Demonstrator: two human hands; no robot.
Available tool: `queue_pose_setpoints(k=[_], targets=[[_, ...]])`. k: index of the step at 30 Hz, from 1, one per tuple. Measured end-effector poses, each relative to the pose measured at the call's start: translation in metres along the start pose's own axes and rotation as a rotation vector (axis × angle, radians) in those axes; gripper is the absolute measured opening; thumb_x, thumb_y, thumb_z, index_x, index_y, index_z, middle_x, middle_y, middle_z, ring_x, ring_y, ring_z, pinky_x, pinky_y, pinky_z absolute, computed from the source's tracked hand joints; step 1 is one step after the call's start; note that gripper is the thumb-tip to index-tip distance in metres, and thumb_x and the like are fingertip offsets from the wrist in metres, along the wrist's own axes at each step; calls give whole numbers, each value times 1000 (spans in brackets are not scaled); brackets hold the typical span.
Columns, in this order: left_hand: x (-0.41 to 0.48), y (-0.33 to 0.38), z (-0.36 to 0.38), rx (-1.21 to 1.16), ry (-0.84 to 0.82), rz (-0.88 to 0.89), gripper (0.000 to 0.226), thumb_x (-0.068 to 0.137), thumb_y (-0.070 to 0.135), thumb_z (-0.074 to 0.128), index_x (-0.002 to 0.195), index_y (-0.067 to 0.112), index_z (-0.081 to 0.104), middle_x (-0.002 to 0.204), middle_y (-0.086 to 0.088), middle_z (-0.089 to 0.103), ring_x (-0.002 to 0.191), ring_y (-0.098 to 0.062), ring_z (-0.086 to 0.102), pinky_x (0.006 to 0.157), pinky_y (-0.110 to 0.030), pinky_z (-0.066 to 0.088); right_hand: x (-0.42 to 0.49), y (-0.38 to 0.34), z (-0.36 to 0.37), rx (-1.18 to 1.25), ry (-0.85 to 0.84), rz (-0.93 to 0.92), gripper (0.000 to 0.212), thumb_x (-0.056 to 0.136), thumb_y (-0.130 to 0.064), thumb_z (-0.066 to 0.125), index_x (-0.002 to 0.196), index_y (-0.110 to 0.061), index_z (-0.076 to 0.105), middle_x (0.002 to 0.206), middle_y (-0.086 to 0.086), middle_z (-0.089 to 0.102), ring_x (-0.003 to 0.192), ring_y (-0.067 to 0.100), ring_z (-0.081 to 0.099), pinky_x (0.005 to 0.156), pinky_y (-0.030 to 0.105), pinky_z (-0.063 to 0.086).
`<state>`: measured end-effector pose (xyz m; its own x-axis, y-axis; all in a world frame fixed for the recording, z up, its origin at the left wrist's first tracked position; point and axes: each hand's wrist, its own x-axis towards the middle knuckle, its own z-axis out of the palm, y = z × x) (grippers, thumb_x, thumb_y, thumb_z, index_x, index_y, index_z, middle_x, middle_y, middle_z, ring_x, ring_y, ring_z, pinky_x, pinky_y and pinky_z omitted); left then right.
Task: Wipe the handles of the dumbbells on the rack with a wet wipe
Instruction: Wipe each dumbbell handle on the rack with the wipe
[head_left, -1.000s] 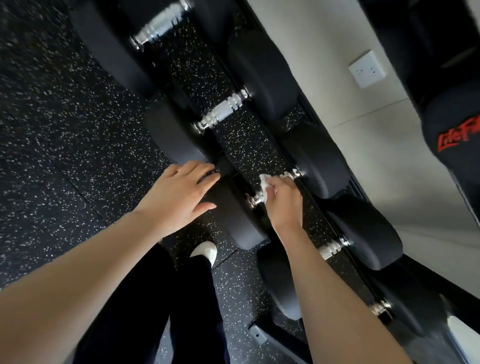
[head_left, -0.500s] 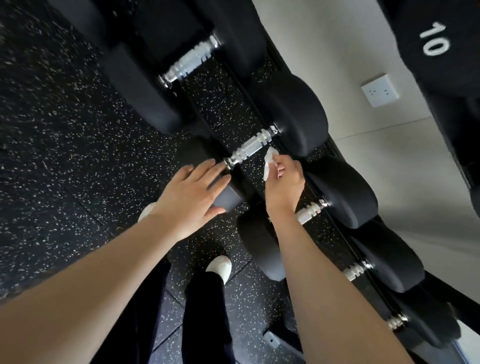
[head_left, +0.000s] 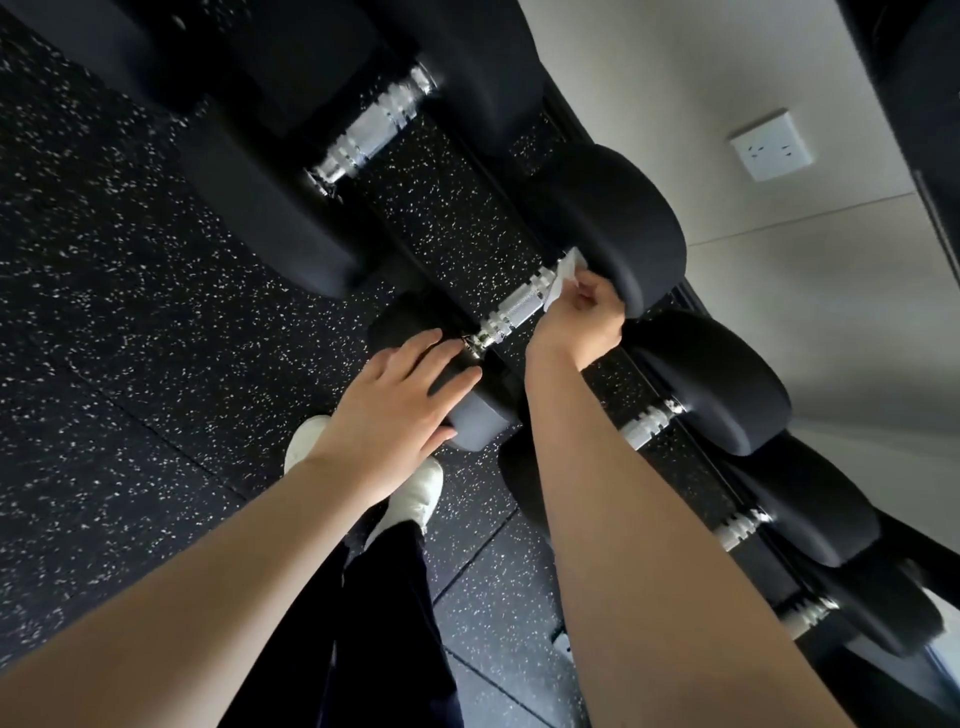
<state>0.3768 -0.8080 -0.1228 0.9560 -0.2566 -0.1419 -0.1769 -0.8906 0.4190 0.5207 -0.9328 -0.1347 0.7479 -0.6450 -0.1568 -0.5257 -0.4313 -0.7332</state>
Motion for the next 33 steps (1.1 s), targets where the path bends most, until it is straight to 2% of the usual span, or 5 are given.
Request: queue_pose_setpoints(k=[5,17,21,29,33], targets=[[0,0,1,0,19,-8,62,71,35,77,126,17,57,133,-11,52,127,-32,44,93,-46,44,2,8,1,-65,-63,-98,15,85,-1,61,93,-10,69,102,10,66,88,17,63,77,21,50],[-1,2,2,14,20,-21,61,74,37,74,129,18,55,136,-9,50,129,-31,42,95,-44,42,-19,43,-24,-217,-503,-428,14,75,4,70,83,-7,72,90,9,66,71,10,56,62,4,43],[-2,2,3,9,33,-27,62,73,37,74,129,18,55,136,-9,50,129,-30,41,94,-44,42,-18,45,-21,-220,-583,-448,12,73,1,74,82,-7,73,84,6,66,62,-2,53,60,4,42],[-2,2,2,28,23,-25,62,75,39,73,131,19,53,138,-8,48,130,-29,40,94,-42,41,-20,52,-25,-280,-708,-447,10,76,0,72,82,-8,73,80,3,67,63,4,56,63,7,46],[-3,3,2,36,27,-35,62,75,39,72,131,19,53,138,-8,48,131,-29,40,94,-42,40,-17,64,-36,-301,-677,-251,18,79,5,66,78,-12,71,76,-4,67,65,0,59,63,3,44]])
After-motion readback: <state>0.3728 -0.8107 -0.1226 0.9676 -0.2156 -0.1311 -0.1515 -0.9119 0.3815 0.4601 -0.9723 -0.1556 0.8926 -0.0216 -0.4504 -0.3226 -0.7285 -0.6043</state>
